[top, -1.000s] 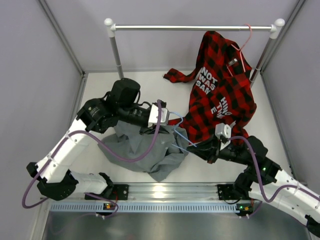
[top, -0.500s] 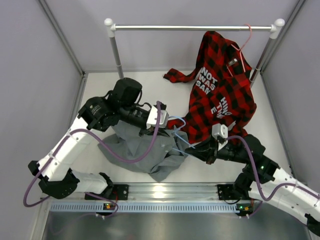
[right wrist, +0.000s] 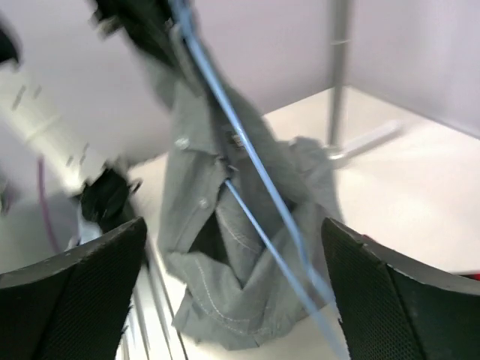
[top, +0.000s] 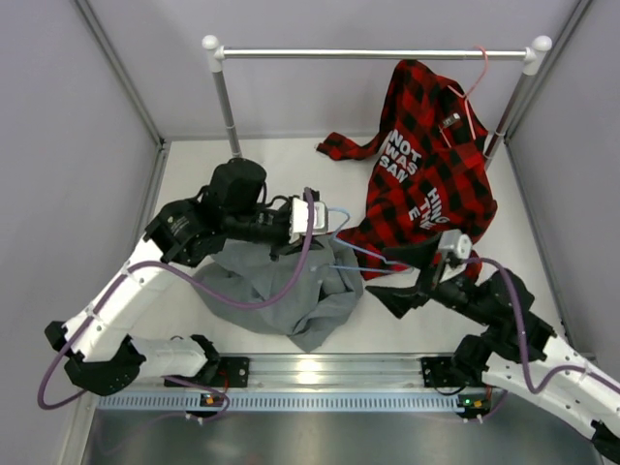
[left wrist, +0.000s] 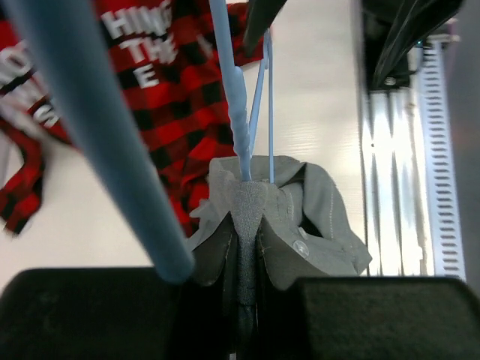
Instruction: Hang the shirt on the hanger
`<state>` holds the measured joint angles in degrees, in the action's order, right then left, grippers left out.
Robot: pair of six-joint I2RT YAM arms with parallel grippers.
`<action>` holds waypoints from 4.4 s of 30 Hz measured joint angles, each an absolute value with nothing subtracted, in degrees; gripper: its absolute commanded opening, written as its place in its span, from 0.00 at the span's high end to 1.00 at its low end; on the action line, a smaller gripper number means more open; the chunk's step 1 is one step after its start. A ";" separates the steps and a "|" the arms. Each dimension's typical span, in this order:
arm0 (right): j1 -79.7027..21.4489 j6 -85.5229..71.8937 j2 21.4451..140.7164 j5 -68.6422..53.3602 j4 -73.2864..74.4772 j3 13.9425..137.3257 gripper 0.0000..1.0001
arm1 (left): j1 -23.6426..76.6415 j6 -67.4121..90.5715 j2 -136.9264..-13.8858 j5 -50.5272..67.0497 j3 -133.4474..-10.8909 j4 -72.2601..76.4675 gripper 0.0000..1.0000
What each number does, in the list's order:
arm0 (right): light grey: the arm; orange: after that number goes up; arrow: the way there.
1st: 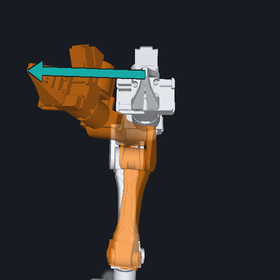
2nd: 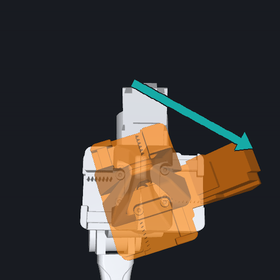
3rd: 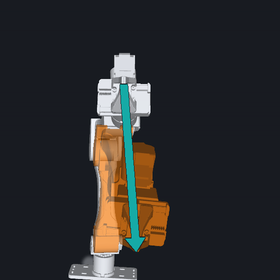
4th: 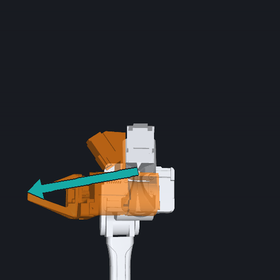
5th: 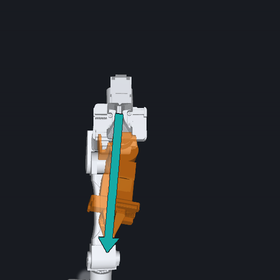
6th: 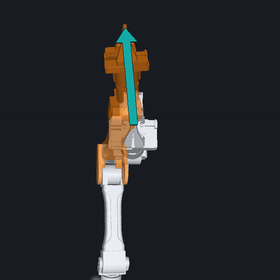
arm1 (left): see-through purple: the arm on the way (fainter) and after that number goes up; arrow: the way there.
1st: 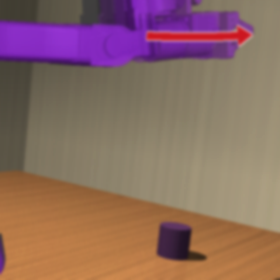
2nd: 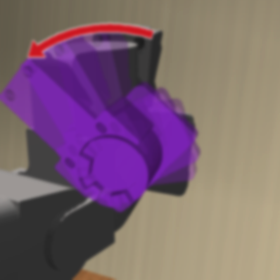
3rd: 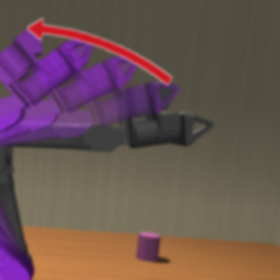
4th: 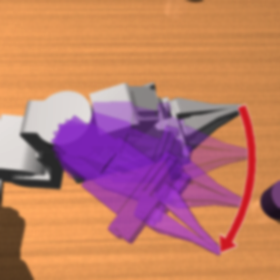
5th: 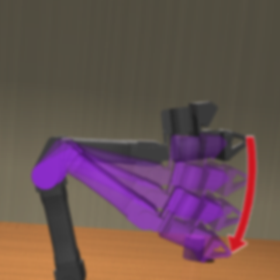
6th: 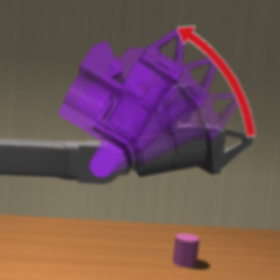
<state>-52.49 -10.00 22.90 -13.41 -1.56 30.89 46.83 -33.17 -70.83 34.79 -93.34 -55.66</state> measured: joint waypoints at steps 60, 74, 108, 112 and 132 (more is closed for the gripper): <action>-40.01 -42.48 42.78 11.64 -12.88 29.28 1.00 | 46.83 -0.40 -40.05 8.08 -64.77 -31.20 1.00; -35.44 -33.43 43.59 7.22 1.23 48.93 1.00 | 46.94 -6.22 -41.15 8.54 -66.39 -33.21 1.00; -51.77 -37.15 33.10 7.92 -9.21 30.98 0.30 | 44.34 8.56 -50.96 8.03 -55.35 -4.91 1.00; -51.79 -33.41 20.88 13.02 9.82 38.87 0.24 | 44.21 3.90 -50.37 11.77 -55.40 -5.69 1.00; -51.77 -5.26 54.50 -33.50 24.51 71.57 1.00 | 45.12 6.39 -65.01 61.39 -63.55 -5.19 1.00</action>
<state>-51.77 -5.26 54.50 -33.50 24.51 71.57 45.12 6.39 -65.01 61.39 -63.55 -5.19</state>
